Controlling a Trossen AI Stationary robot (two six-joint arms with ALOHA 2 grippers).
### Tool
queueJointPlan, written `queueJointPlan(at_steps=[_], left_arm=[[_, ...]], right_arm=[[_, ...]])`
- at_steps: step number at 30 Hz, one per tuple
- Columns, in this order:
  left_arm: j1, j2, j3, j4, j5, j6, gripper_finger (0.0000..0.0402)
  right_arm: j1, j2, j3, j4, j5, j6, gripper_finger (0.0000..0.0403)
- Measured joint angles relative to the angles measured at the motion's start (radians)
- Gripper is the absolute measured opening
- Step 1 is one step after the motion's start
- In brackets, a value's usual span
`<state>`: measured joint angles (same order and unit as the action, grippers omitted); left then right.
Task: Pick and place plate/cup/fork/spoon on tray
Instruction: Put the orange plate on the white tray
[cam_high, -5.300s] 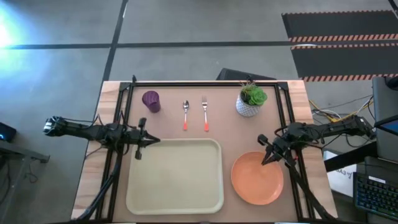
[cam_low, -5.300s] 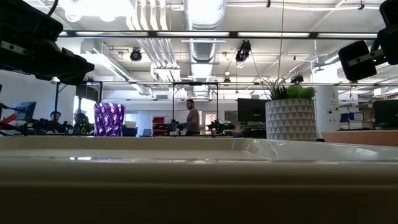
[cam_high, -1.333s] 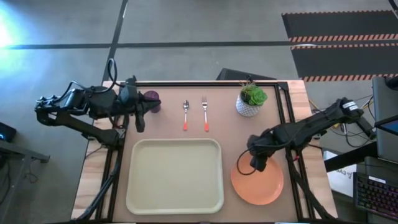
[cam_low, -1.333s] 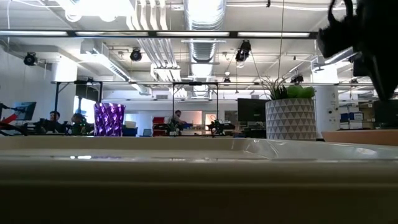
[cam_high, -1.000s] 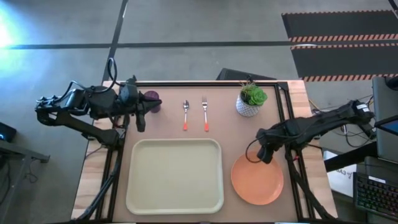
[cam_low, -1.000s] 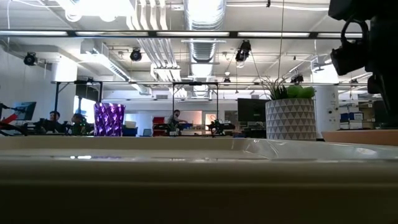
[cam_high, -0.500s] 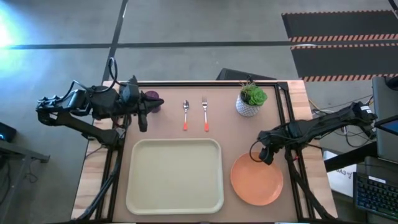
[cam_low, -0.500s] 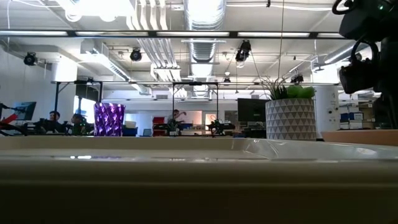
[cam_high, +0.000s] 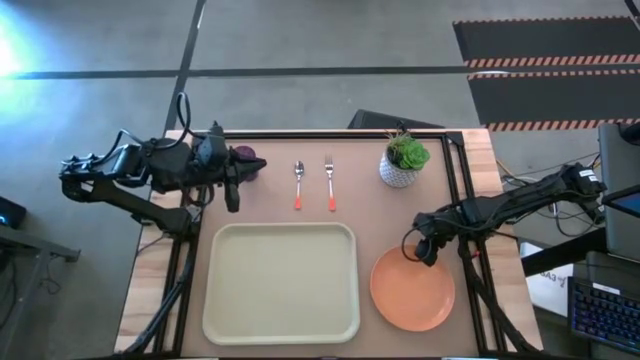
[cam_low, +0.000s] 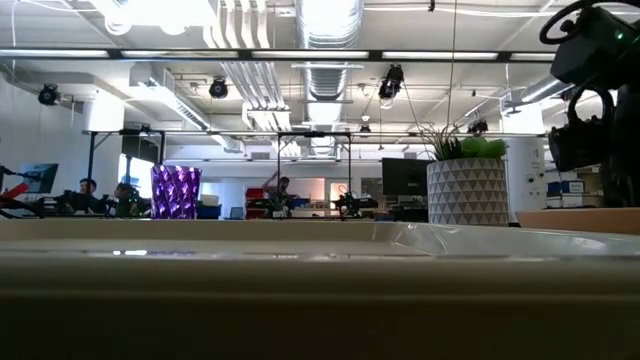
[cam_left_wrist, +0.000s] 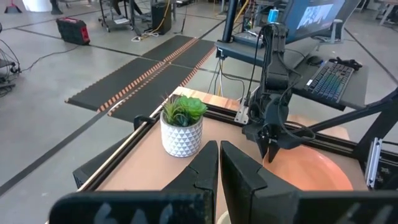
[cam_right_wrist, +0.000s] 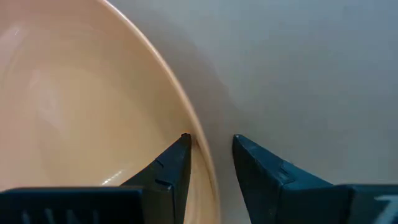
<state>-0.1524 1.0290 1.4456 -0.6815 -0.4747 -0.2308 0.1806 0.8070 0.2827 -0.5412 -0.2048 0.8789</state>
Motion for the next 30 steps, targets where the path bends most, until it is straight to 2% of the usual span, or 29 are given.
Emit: queueJointPlan(at_steps=[2, 4, 6, 12, 16, 21, 25, 30], left_arm=[[0.0, 0.001, 0.0, 0.0, 0.0, 0.0, 0.0], [0.0, 0.003, 0.0, 0.0, 0.0, 0.001, 0.0], [0.0, 0.003, 0.0, 0.0, 0.0, 0.001, 0.0], [0.0, 0.003, 0.0, -0.011, 0.0, 0.001, 0.0], [0.0, 0.003, 0.0, -0.019, 0.002, 0.001, 0.0], [0.0, 0.003, 0.0, -0.019, 0.002, 0.002, 0.0], [0.0, 0.003, 0.0, -0.019, 0.002, 0.016, 0.0], [0.0, 0.003, -0.001, -0.019, 0.002, 0.087, 0.0]], right_arm=[[0.0, 0.0, 0.0, 0.001, 0.011, 0.001, 0.0076], [0.0, 0.001, 0.01, 0.006, 0.029, 0.0, 0.0033], [0.0, 0.001, 0.023, 0.031, 0.055, 0.009, 0.0017], [0.001, 0.0, 0.122, 0.153, 0.187, 0.064, 0.0009], [0.0, 0.0, 0.281, 0.15, 0.288, 0.004, 0.0008], [0.0, 0.027, 0.495, 0.135, 0.34, -0.103, 0.0008], [0.0, 0.132, 0.622, 0.13, 0.354, -0.159, 0.0008], [0.0, 0.378, 0.762, 0.126, 0.333, -0.217, 0.0008]])
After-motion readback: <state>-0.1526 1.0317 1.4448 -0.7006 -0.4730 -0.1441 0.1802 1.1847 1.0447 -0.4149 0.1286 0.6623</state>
